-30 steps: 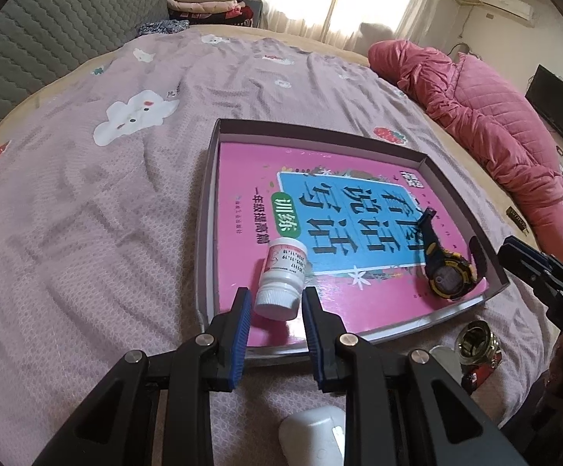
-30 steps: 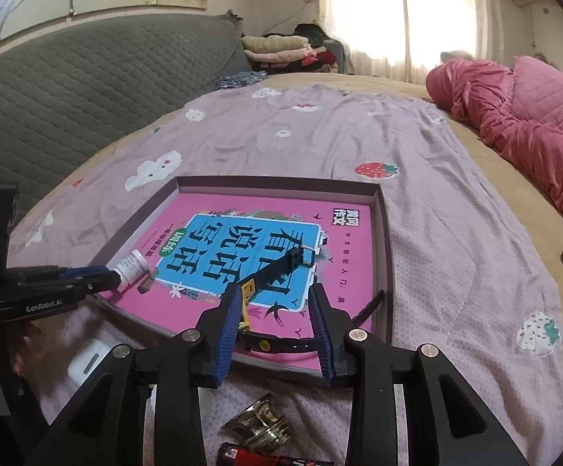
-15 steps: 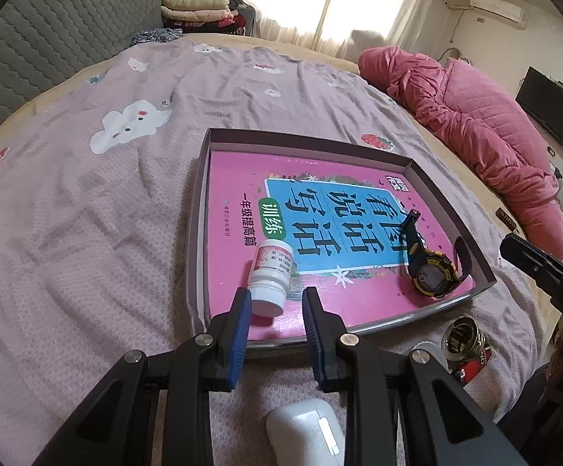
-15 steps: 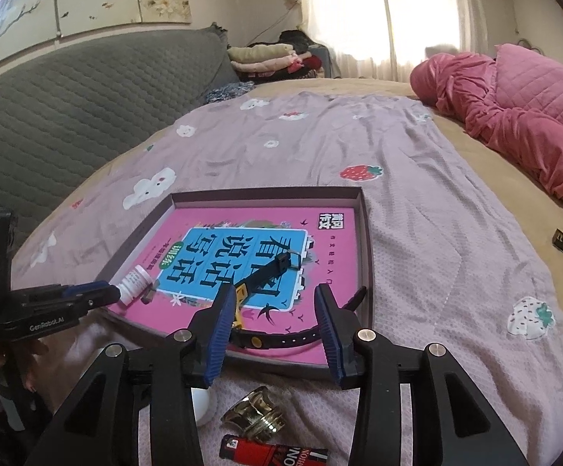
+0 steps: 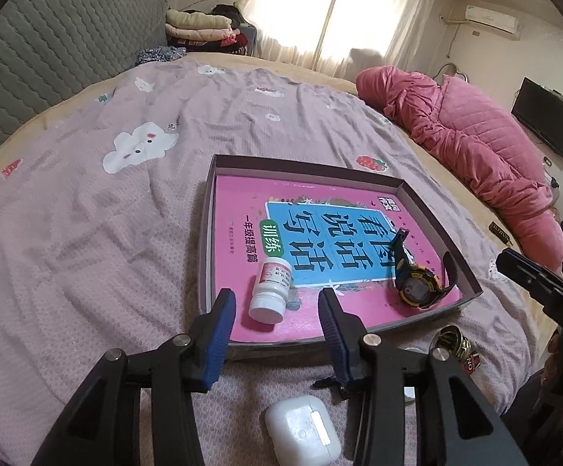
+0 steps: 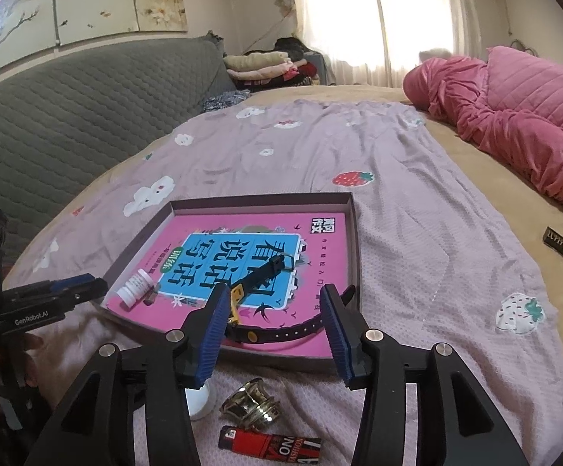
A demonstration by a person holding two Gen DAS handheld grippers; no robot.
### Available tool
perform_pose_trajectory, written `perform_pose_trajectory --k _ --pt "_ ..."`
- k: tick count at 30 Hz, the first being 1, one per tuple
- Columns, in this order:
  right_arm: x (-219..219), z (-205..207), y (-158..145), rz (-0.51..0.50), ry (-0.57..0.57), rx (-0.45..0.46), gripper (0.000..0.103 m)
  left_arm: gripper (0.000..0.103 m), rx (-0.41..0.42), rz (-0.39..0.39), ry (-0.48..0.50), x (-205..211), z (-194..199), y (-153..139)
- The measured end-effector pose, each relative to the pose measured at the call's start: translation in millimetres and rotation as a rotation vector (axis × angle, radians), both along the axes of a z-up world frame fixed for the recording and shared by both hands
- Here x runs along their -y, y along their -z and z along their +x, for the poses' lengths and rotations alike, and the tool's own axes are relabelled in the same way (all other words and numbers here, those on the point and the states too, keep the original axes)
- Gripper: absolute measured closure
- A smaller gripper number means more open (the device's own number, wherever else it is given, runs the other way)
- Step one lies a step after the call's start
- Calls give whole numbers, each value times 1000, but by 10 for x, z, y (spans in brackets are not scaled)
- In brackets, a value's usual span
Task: Organize rigid objects
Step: 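Withdraw both open tools from the grey box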
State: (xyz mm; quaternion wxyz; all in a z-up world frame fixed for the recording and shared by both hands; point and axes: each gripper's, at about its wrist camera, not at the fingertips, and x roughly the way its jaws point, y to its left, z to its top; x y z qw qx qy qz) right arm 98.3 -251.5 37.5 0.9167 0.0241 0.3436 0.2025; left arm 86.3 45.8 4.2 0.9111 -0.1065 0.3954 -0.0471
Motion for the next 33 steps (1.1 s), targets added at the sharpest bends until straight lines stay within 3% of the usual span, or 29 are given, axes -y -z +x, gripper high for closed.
perform_pose_trajectory --k 6,14,33 --pt "57 -53 -72 13 13 22 52 59 42 36 -27 2 -104 -96" --pt "65 -139 -142 8 7 49 46 54 54 25 -55 -54 -186 -160" --pt "177 -312 -211 -6 9 89 37 53 88 43 -16 61 -385 -304"
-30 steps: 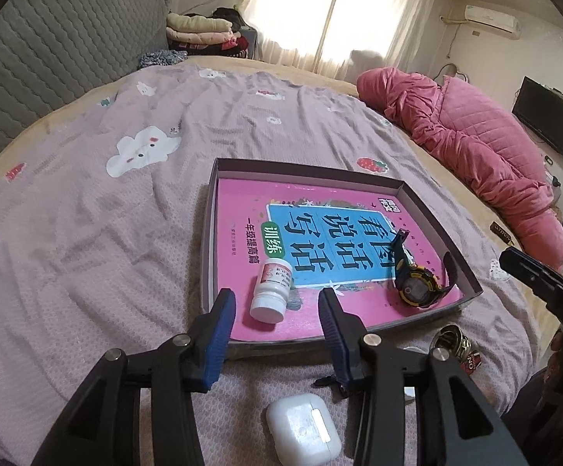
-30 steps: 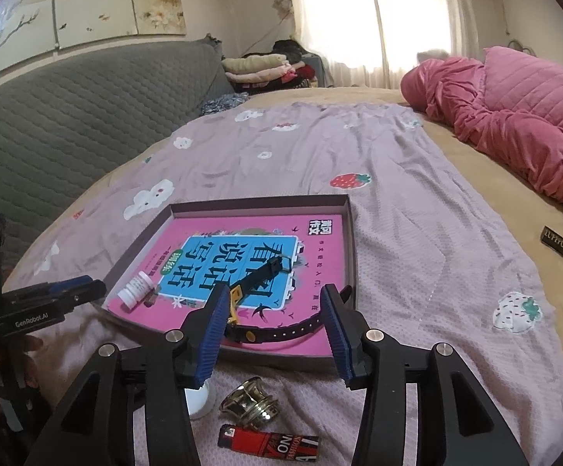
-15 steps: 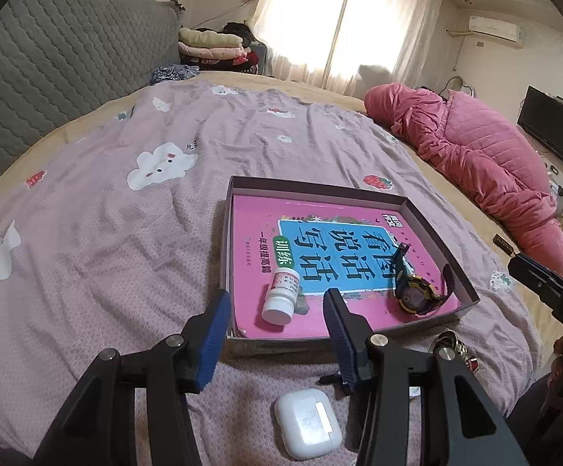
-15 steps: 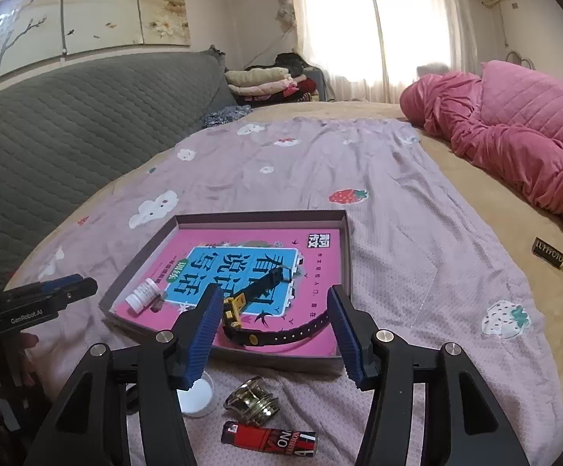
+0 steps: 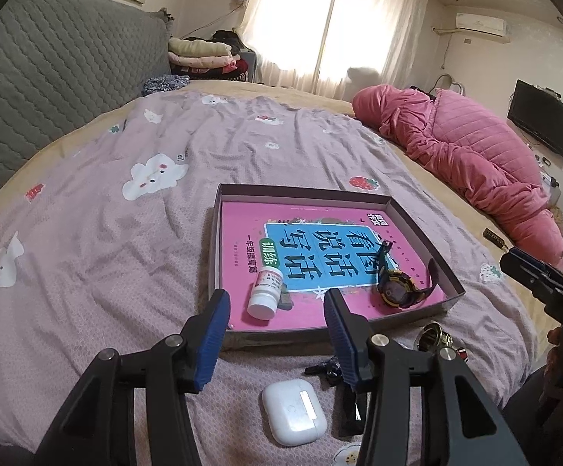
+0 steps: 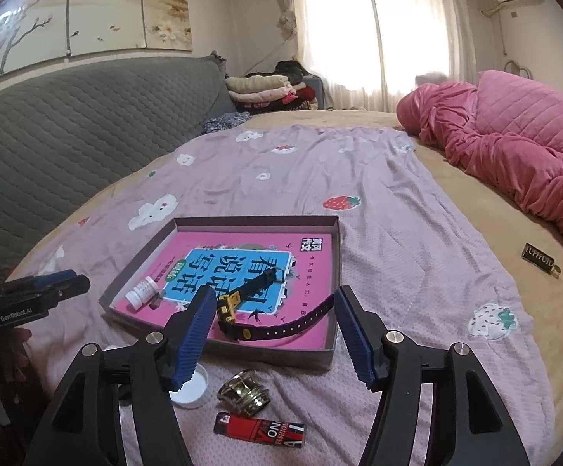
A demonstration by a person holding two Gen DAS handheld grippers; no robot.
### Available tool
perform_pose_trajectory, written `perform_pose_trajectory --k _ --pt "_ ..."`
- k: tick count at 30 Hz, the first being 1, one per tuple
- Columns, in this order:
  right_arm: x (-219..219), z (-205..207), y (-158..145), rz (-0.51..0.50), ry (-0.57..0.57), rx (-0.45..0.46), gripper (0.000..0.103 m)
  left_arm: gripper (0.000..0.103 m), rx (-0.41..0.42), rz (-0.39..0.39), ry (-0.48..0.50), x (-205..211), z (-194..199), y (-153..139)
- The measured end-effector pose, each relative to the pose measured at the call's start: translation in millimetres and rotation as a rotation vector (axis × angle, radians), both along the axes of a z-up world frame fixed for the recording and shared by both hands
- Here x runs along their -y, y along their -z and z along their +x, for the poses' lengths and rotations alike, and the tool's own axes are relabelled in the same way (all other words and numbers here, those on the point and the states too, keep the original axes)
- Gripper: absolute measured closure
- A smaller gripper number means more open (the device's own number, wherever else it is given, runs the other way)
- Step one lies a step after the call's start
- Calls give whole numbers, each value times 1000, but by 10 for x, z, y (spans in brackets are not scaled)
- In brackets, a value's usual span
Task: Organize rigid objects
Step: 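Withdraw both open tools from the grey box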
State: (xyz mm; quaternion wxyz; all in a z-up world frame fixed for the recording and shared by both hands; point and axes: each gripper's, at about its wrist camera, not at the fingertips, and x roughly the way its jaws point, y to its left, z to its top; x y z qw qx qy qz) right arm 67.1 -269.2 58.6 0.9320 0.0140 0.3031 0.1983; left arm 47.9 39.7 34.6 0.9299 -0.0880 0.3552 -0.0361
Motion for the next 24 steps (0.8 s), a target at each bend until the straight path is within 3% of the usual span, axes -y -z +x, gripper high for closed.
perform_pose_trajectory --k 12,24 --pt "-57 -135 31 -40 -21 -6 36 53 -46 -37 3 -3 -62 13" --pt "-148 -200 25 -62 -49 -1 35 53 -94 -16 44 118 -106 83"
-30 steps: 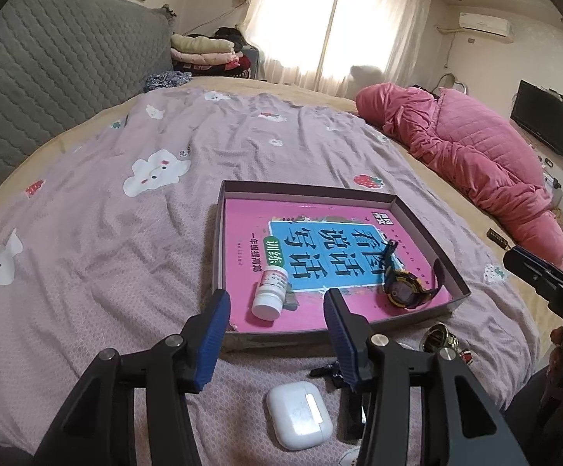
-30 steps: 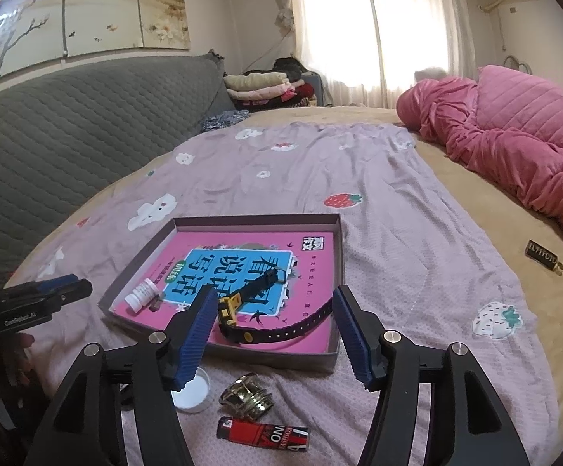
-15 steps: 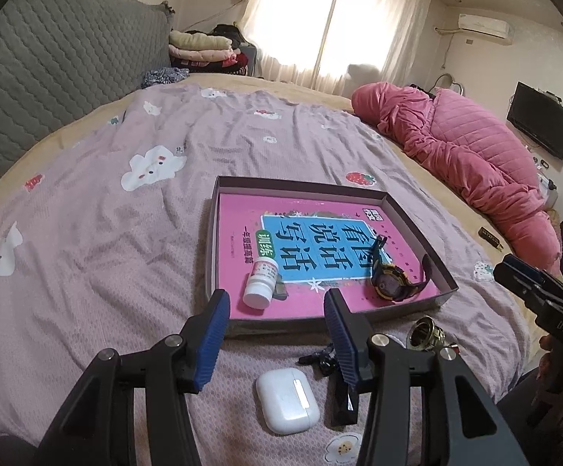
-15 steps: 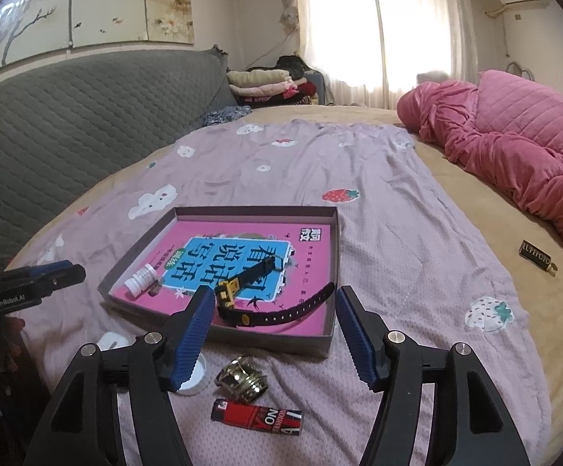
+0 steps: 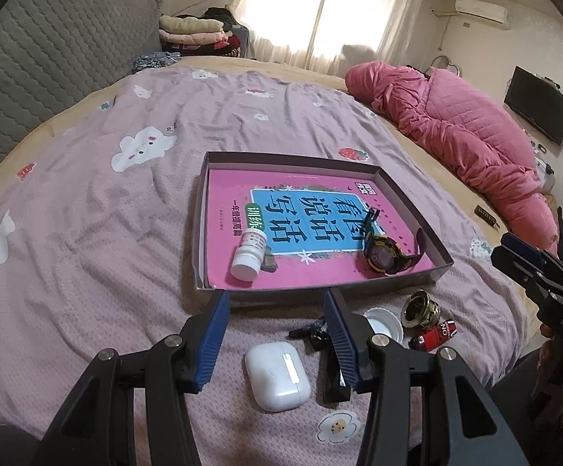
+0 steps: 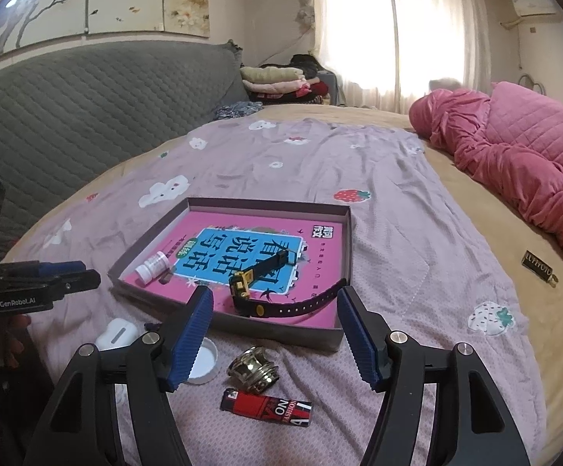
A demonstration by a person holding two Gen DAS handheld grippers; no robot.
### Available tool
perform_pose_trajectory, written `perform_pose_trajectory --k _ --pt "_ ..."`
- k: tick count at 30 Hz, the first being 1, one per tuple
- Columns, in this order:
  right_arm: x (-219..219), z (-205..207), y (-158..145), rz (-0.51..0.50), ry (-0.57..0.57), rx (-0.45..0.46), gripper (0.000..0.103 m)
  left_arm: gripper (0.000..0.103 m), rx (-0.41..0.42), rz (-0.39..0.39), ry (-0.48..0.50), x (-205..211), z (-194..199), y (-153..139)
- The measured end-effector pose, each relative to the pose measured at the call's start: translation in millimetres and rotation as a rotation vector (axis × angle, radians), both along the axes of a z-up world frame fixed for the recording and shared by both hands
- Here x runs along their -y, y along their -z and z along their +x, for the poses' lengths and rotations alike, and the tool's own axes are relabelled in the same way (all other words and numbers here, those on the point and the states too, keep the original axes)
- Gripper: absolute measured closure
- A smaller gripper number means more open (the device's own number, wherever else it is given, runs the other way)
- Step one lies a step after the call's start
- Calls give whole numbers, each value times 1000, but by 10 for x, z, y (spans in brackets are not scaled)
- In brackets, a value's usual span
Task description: Organize rigid objects
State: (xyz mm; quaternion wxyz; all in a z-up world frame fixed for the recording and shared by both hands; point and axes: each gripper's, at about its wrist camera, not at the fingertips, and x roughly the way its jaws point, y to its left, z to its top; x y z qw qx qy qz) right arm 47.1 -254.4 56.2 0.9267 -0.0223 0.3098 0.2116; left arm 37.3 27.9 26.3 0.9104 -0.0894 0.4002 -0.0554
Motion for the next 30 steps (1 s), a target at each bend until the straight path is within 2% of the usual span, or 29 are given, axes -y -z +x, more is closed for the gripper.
perform_pose_trajectory --k 19,30 --pt "-57 -133 72 -33 -42 -33 34 53 -26 13 46 133 -78 24" --pt "-39 -144 179 -80 -25 -97 34 53 -28 56 134 407 -147 71"
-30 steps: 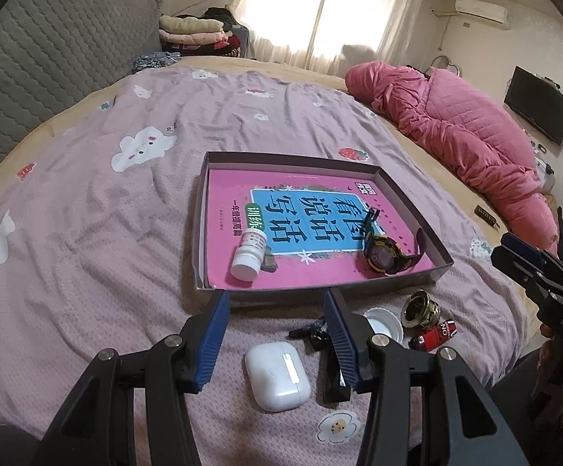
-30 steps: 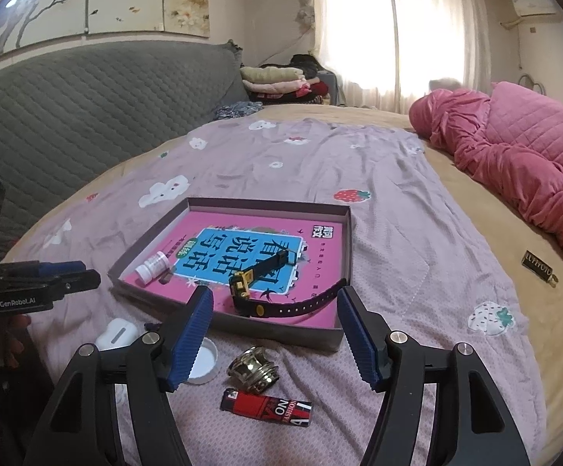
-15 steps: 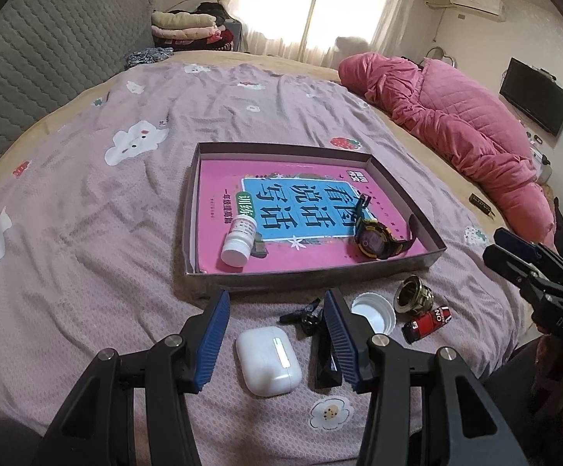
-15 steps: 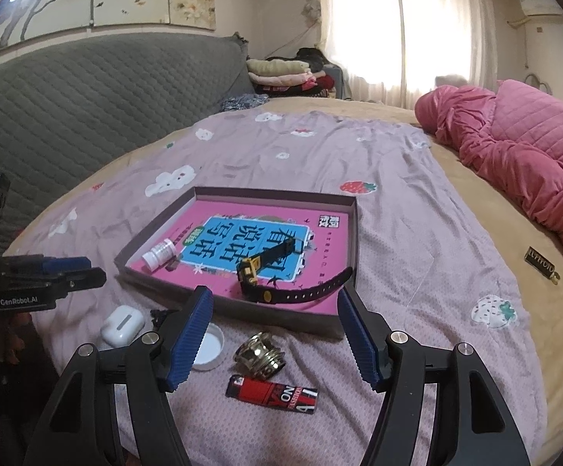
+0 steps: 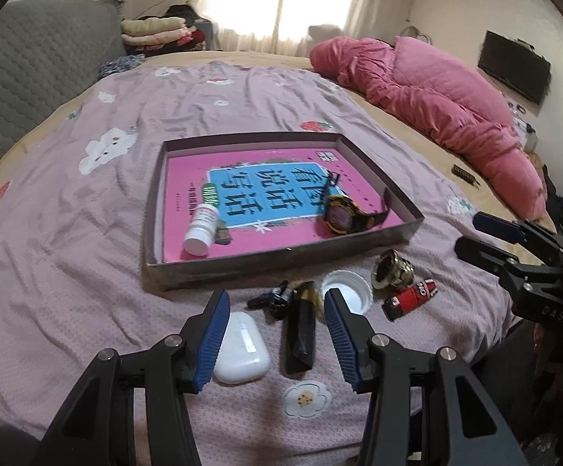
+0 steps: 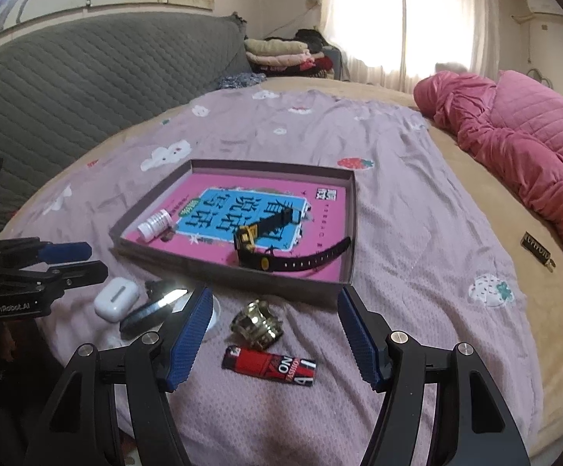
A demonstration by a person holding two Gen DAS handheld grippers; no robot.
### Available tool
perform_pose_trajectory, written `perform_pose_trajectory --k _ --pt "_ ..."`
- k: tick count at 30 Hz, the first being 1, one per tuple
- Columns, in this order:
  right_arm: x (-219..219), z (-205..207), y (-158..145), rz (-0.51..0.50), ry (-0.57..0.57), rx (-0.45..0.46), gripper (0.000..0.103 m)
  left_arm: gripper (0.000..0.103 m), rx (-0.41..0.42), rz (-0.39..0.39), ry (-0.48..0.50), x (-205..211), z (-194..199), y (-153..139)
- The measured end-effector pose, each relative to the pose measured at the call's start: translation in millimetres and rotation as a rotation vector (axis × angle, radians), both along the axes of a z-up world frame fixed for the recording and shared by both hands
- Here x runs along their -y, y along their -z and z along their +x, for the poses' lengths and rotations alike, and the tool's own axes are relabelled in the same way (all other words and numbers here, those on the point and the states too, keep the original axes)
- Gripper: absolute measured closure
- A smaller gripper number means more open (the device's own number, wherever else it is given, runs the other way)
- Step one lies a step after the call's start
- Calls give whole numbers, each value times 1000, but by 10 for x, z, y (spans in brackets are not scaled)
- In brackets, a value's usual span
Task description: Organize rigid objects
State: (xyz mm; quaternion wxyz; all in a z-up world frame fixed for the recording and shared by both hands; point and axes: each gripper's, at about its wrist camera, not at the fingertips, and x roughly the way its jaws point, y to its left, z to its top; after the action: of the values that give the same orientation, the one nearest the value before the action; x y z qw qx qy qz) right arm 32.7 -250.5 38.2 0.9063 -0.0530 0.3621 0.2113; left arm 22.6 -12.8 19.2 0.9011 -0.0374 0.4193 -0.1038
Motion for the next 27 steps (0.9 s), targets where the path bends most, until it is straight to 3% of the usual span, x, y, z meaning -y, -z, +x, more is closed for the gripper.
perform_pose_trajectory --k 10,15,27 --pt "-142 -3 333 -123 -172 -125 34 53 -36 15 64 156 9 141" --pt "-146 69 496 -149 -204 -191 34 53 -67 21 82 210 53 241" --pt "-369 97 726 -377 -354 -132 35 53 -137 20 92 253 139 445"
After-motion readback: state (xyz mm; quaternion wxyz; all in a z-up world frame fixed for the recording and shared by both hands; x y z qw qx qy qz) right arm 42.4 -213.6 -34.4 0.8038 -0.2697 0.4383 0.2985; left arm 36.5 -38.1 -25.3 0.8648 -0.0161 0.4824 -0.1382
